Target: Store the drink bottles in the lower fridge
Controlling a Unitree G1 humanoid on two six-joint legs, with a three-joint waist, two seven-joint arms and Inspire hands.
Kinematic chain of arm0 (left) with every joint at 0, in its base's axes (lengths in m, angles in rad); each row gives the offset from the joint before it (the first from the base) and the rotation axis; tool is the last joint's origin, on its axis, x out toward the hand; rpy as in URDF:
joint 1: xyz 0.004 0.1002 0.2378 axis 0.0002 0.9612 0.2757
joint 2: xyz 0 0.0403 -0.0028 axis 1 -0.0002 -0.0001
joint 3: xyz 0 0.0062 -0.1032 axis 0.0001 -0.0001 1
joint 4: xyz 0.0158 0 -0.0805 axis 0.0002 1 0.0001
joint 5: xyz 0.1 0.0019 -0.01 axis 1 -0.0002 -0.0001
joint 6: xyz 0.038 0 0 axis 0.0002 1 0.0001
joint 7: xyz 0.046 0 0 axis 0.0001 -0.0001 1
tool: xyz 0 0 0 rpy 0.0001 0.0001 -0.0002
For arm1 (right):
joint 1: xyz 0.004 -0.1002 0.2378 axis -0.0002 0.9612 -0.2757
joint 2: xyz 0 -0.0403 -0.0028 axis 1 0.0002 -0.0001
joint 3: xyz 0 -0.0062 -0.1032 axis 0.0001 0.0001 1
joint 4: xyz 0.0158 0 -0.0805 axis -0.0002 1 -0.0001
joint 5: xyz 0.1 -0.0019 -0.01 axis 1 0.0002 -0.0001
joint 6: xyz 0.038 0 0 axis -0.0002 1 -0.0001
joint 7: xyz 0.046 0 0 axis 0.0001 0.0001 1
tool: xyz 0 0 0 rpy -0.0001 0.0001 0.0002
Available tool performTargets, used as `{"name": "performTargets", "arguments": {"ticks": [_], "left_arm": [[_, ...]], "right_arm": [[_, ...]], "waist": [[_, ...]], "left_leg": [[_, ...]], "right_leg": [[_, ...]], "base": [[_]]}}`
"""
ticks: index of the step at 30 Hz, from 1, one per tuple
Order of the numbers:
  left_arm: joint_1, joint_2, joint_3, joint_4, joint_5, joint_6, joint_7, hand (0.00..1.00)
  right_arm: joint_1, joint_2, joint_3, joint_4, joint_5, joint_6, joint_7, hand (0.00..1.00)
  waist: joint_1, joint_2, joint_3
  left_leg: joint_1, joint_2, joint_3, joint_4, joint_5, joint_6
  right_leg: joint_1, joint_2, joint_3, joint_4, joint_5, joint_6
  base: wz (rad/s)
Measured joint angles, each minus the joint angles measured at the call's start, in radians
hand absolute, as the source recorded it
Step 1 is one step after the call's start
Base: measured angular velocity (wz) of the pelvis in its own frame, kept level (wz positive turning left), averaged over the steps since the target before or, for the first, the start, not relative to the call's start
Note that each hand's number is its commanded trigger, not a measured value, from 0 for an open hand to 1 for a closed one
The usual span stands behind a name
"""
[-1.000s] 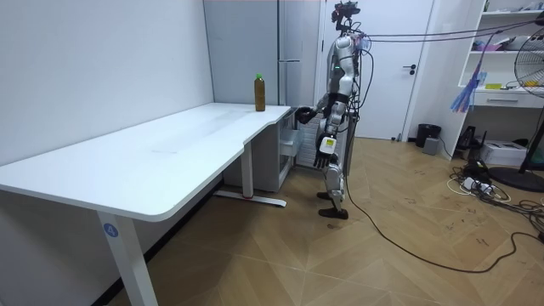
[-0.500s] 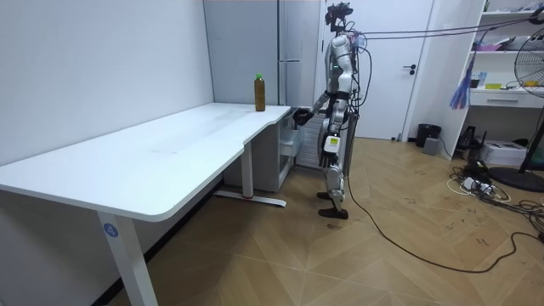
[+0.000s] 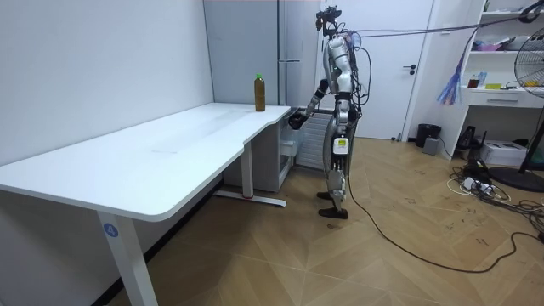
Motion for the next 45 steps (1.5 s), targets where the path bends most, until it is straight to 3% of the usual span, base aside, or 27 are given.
{"name": "performTargets", "arguments": {"ticks": [2, 6, 11, 25, 26, 28, 29, 31, 45], "left_arm": [[-0.012, 0.001, -0.006, 0.004, 0.0, -0.001, 0.002, 0.0], [-0.021, 0.001, -0.009, 0.004, 0.003, -0.002, 0.006, 0.0], [-0.043, 0.006, -0.013, 0.006, 0.011, -0.003, 0.019, 0.0], [-0.06, 0.022, -0.017, 0.01, 0.011, -0.001, -0.011, 0.0], [-0.06, 0.027, -0.025, 0.008, 0.01, -0.002, -0.011, 0.0], [-0.06, 0.03, -0.033, 0.008, 0.01, -0.002, -0.011, 0.0], [-0.06, 0.03, -0.035, 0.008, 0.01, -0.002, -0.012, 0.0], [-0.06, 0.03, -0.036, 0.008, 0.01, -0.002, -0.016, 0.0], [-0.06, 0.031, -0.053, 0.008, 0.01, 0.005, -0.029, 0.0]], "right_arm": [[-0.018, -0.015, -0.01, 0.0, 0.002, 0.001, 0.005, 1.0], [-0.054, -0.033, -0.039, 0.018, 0.001, 0.011, 0.013, 1.0], [-0.092, -0.064, -0.052, 0.033, -0.003, 0.027, 0.01, 1.0], [-0.178, -0.096, -0.077, 0.039, -0.006, 0.03, -0.021, 1.0], [-0.182, -0.099, -0.077, 0.039, -0.006, 0.03, -0.026, 0.96], [-0.185, -0.101, -0.077, 0.039, -0.006, 0.03, -0.028, 0.8], [-0.188, -0.103, -0.077, 0.039, -0.006, 0.03, -0.028, 0.63], [-0.188, -0.104, -0.077, 0.039, -0.006, 0.029, -0.031, 0.0], [-0.188, -0.115, -0.078, 0.039, 0.002, 0.027, -0.057, 0.0]], "waist": [[0.018, -0.009, 0.0059], [0.024, -0.015, 0.0093], [0.034, -0.038, 0.0188], [0.038, -0.042, 0.0167], [0.037, -0.042, 0.0167], [0.037, -0.041, 0.0164], [0.036, -0.041, 0.0164], [0.036, -0.04, 0.0161], [0.037, -0.034, 0.0151]], "left_leg": [[-0.028, -0.001, 0.004, 0.002, 0.008, -0.002], [-0.075, -0.011, 0.01, 0.005, 0.023, -0.002], [-0.113, -0.016, 0.024, 0.004, 0.037, 0.002], [-0.154, -0.033, 0.059, 0.009, 0.049, 0.018], [-0.157, -0.034, 0.059, 0.009, 0.05, 0.018], [-0.164, -0.034, 0.061, 0.01, 0.05, 0.019], [-0.167, -0.036, 0.062, 0.01, 0.051, 0.02], [-0.167, -0.037, 0.063, 0.01, 0.051, 0.02], [-0.167, -0.036, 0.065, 0.01, 0.051, 0.02]], "right_leg": [[-0.036, -0.002, 0.003, 0.014, 0.002, -0.004], [-0.082, -0.01, 0.006, 0.022, 0.006, -0.008], [-0.146, -0.033, 0.012, 0.069, -0.001, -0.009], [-0.217, -0.058, 0.037, 0.122, -0.009, 0.0], [-0.22, -0.058, 0.036, 0.122, -0.009, 0.0], [-0.228, -0.06, 0.037, 0.126, -0.008, 0.0], [-0.233, -0.061, 0.037, 0.131, -0.009, 0.0], [-0.235, -0.062, 0.039, 0.137, -0.01, 0.001], [-0.235, -0.062, 0.039, 0.137, -0.01, 0.001]], "base": [[0.02], [0.04], [-0.01], [-0.02], [0.0], [0.0], [0.0], [0.0], [0.0]]}}
